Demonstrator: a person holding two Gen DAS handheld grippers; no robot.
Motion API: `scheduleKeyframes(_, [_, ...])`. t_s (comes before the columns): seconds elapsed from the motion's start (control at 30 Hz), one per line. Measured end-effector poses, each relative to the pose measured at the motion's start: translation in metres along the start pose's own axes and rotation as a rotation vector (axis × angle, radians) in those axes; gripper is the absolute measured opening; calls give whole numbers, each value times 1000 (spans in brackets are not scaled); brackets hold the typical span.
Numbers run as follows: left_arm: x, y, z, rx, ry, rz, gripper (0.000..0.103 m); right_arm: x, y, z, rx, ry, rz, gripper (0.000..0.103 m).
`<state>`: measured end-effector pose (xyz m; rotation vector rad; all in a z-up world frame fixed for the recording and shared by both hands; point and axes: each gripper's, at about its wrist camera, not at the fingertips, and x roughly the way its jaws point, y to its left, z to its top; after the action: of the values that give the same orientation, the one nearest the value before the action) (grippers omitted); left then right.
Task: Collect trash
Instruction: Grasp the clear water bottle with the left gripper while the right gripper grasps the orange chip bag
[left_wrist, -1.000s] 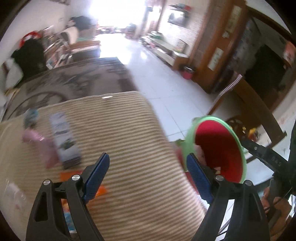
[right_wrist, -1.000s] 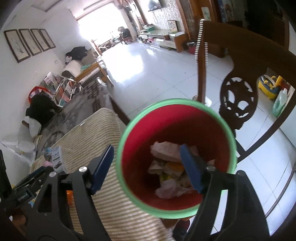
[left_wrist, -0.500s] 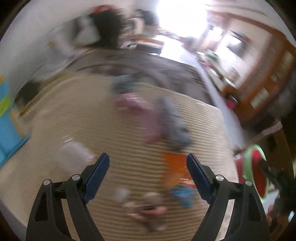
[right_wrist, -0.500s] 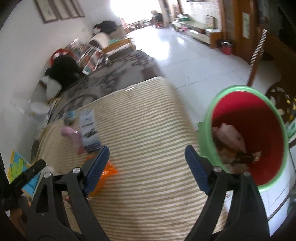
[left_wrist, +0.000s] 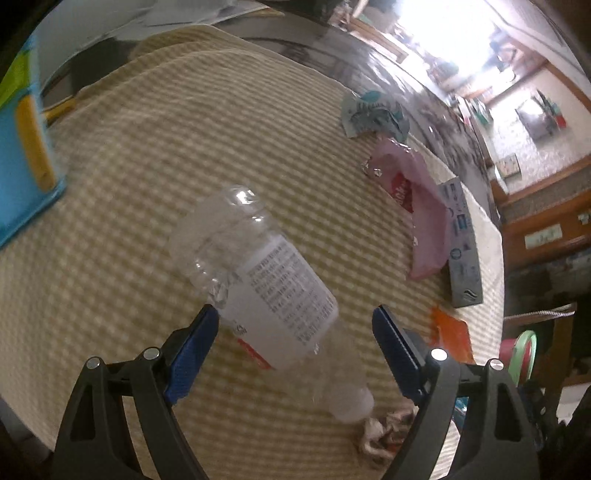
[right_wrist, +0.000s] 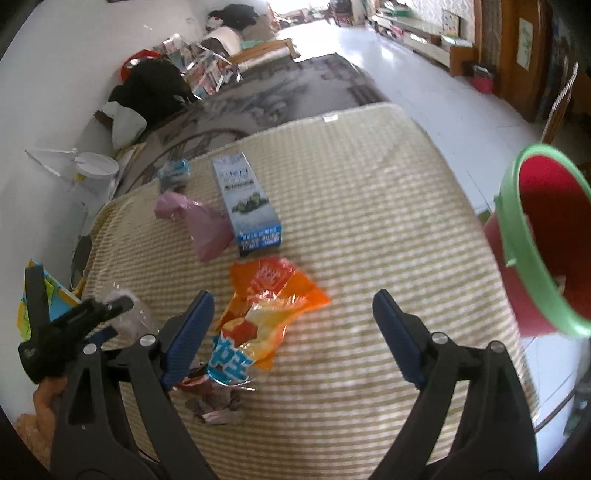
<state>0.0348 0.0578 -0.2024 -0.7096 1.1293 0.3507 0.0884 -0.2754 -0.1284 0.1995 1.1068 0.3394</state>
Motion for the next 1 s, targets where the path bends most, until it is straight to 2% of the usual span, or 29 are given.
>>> scheduleKeyframes(0.07, [10, -7, 11, 52, 13, 0, 79, 9, -1, -4, 45, 21, 0, 88])
scheduleKeyframes(0.13, [14, -16, 16, 111, 18, 14, 68, 23, -1, -5, 98, 52, 14, 88])
scheduleKeyframes(0.2, [18, -23, 22, 187, 20, 8, 65, 35, 1, -5, 130, 73, 23, 88])
scheduleKeyframes(0.33, [19, -40, 25, 330, 22, -3, 60, 64, 13, -5, 116, 115, -20, 87])
scheduleKeyframes(0.4, [19, -46, 24, 385, 29, -7, 50, 80, 17, -8, 109, 158, -11, 76])
scheduleKeyframes(0.43, [17, -47, 24, 404, 28, -3, 49, 83, 17, -8, 123, 165, 7, 72])
scheduleKeyframes(0.47, [16, -48, 24, 427, 28, 4, 48, 85, 18, -8, 126, 169, 11, 57])
scheduleKeyframes(0.57, [17, -49, 25, 461, 24, 0, 48, 79, 22, -5, 98, 143, 5, 51])
scheduleKeyframes(0.73, [6, -43, 21, 452, 26, -13, 47, 56, 19, 0, 86, 81, 6, 50])
scheduleKeyframes(1.0, [-32, -81, 12, 511, -79, -59, 45, 16, 1, 9, 65, -25, 16, 50])
